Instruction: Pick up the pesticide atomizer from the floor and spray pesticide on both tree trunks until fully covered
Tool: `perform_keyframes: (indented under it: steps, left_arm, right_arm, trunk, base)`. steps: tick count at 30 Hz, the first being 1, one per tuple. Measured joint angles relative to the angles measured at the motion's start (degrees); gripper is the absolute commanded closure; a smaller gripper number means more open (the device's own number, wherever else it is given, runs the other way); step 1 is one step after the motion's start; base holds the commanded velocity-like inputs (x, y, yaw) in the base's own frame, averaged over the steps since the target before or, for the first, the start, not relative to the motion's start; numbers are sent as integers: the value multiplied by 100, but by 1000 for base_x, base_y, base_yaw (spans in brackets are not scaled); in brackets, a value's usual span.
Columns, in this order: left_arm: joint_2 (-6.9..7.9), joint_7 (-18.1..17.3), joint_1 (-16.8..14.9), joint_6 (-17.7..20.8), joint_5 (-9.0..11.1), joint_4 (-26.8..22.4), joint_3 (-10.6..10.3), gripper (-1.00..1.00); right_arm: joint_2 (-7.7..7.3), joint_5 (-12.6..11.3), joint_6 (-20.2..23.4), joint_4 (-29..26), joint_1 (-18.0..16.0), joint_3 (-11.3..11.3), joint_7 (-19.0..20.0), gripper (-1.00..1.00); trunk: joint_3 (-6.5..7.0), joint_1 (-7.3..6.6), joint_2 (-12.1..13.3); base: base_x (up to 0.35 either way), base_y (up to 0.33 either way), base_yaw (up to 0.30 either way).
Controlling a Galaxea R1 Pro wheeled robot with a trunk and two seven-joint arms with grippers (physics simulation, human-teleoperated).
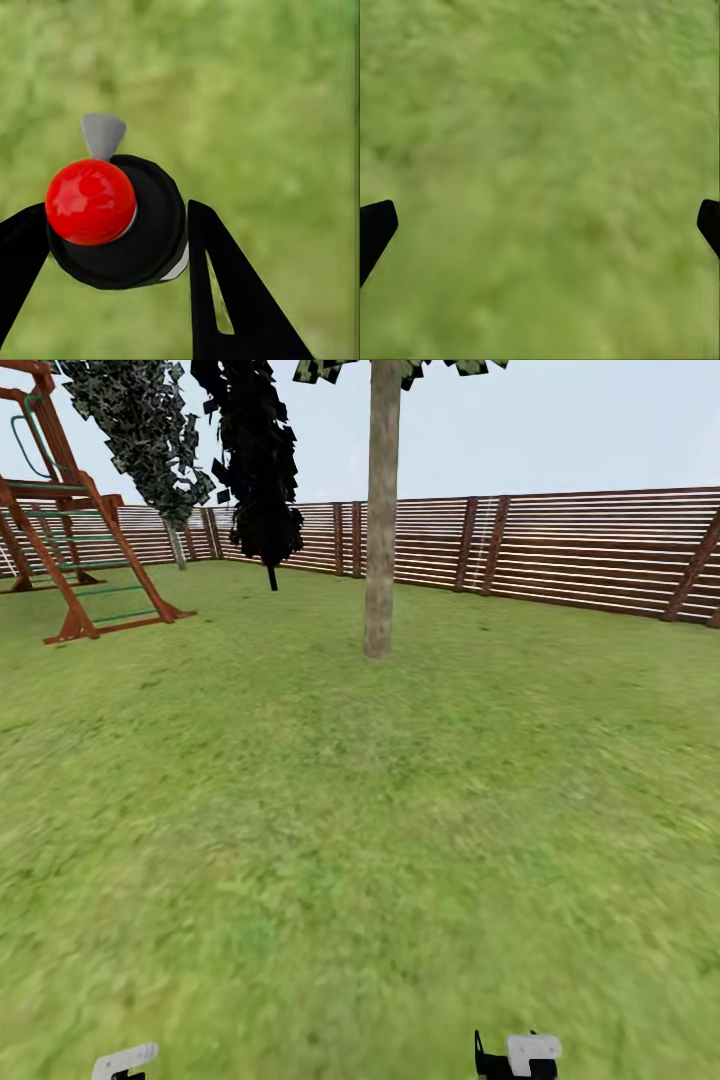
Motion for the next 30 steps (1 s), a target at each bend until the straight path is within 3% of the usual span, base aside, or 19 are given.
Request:
perform_keyframes:
  steps: [30]
  left_arm:
    - [-1, 0, 0, 0, 0, -1, -1, 100]
  right_arm:
    - [0, 0, 0, 0, 0, 0, -1, -100]
  trunk:
    - [0, 0, 0]
  base:
    - [339, 0, 0]
